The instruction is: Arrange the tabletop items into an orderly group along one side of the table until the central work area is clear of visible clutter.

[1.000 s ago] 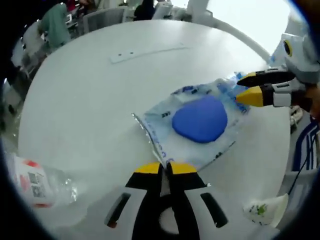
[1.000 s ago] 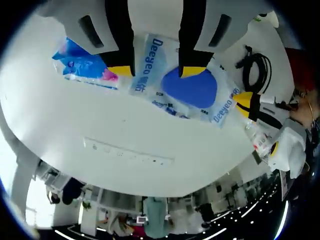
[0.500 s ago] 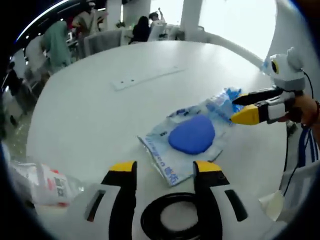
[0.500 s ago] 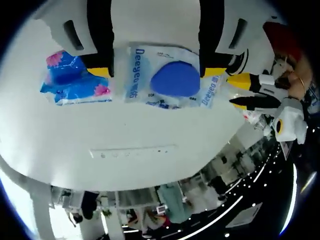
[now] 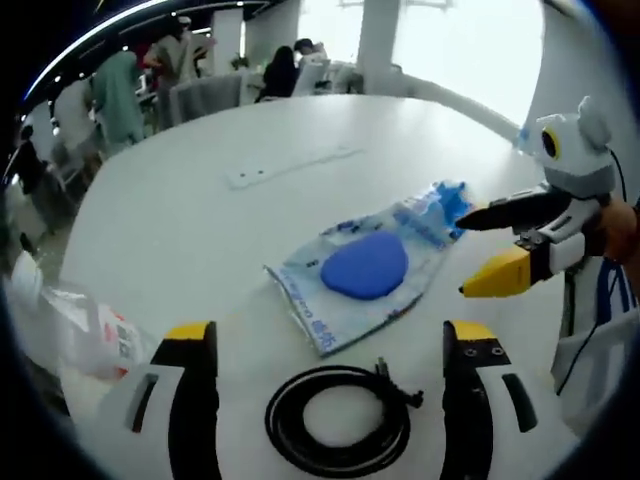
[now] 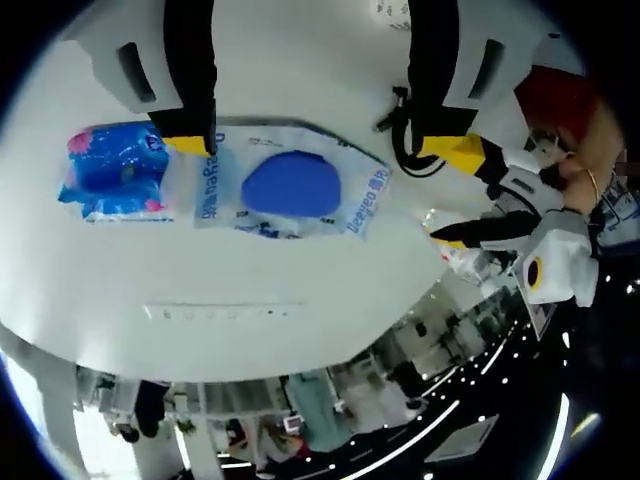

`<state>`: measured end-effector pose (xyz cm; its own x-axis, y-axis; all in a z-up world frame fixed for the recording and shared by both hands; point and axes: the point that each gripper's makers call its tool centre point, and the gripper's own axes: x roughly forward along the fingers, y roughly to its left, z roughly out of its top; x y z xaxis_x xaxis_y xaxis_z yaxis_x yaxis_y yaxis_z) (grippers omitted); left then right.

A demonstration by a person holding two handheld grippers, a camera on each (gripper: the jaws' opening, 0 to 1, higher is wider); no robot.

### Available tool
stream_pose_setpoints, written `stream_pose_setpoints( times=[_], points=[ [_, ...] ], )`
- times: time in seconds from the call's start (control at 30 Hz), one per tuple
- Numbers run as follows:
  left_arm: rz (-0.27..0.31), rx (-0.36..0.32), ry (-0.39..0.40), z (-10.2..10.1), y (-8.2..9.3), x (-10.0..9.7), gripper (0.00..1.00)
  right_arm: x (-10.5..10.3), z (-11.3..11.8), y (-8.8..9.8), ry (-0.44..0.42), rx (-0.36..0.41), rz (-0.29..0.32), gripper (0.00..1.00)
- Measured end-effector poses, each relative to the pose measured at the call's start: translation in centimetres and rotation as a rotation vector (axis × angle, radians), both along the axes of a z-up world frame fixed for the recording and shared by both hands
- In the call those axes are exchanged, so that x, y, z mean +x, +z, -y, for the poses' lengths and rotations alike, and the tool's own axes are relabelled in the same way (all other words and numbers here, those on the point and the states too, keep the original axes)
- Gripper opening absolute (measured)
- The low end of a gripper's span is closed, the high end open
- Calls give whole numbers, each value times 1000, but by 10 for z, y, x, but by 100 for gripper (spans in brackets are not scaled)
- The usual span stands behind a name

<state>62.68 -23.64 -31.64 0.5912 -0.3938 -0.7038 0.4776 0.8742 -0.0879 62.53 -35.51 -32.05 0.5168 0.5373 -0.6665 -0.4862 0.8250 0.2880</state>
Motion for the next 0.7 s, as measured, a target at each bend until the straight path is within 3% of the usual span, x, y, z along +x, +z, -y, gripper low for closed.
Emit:
stream_pose_setpoints(
  times=[0.1,0.3,0.6,0.7],
  points=[
    [7,9,-8,-1,3,-8,99,-7,-6,0,14,4,-5,80],
    [7,-37,-23,-2,13,-32,99,-20,-15,2,32,15,-22,80],
    [-15,-57,-34,-6,17,-71,99,-38,-28,-6,69,-22,-55,80],
    [-2,-36,-42,-8,17,-82,99,-43,-34,-12,77,-25,-67,80]
  ],
)
